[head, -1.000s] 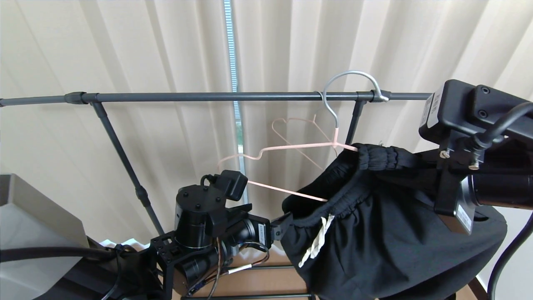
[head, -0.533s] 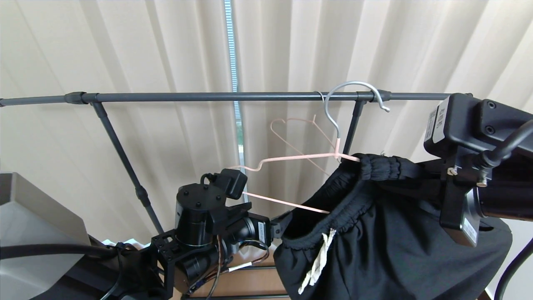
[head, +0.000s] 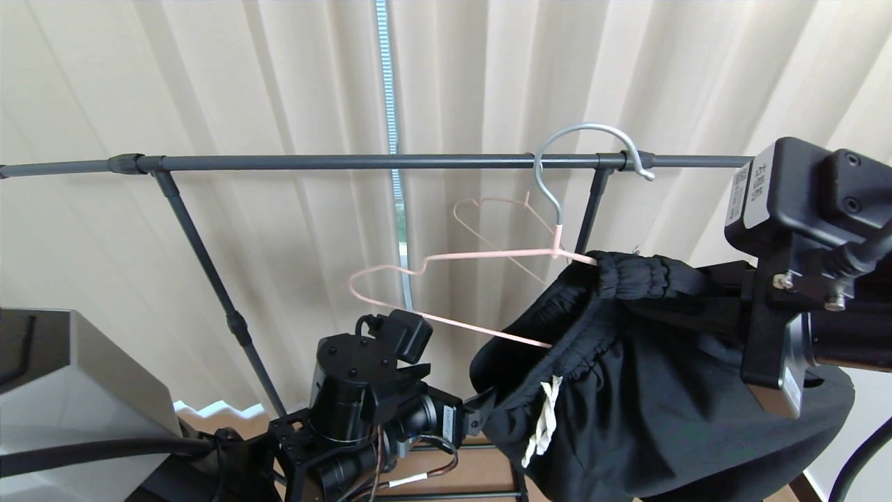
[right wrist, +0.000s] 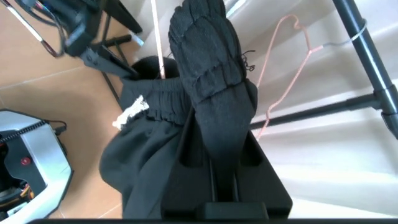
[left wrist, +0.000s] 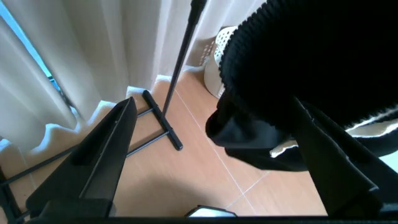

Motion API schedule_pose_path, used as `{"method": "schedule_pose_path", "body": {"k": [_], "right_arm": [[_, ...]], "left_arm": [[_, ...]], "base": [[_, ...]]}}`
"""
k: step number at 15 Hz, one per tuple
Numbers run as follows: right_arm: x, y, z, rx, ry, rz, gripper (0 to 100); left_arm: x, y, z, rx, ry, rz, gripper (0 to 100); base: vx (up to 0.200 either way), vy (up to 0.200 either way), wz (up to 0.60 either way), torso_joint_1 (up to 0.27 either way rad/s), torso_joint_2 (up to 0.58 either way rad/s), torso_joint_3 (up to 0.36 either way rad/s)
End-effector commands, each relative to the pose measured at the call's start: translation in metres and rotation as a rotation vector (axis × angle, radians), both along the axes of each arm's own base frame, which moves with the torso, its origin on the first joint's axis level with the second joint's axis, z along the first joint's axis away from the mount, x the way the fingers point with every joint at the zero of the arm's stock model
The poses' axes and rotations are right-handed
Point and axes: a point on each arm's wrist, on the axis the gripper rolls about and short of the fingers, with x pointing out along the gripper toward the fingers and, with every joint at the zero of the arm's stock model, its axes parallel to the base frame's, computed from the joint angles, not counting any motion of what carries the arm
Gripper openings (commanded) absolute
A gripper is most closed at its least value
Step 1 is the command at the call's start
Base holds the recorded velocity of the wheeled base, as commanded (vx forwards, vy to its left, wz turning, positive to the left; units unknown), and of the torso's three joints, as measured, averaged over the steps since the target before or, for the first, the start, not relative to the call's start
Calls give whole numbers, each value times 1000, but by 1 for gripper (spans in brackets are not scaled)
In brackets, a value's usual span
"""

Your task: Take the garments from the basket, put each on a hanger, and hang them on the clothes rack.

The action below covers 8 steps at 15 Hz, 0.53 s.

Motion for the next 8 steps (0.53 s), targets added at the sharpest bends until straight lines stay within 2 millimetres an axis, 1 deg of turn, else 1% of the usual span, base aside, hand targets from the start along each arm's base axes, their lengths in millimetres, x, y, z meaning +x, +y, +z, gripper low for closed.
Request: {"method": "schedule_pose_path", "body": {"k": [1,4,5,8], "right_arm": [[-5,0,3,13,-8,17,0],[-5,0,4,30,0,8,0],[-5,0,4,35,3,5,0],[-8,-4,5,51,5,-2,0]], "left_arm": [[0,-2,-6,15,14,-4,100],[0,-2,-7,18,16,-2,100],[0,-2,-7,16,14,-2,0],[0,-2,-4,10,8,-2,0]], "base": [[0,0,0,0,0,0],[0,0,0,0,0,0],[0,0,0,0,0,0],[0,0,0,0,0,0]]}}
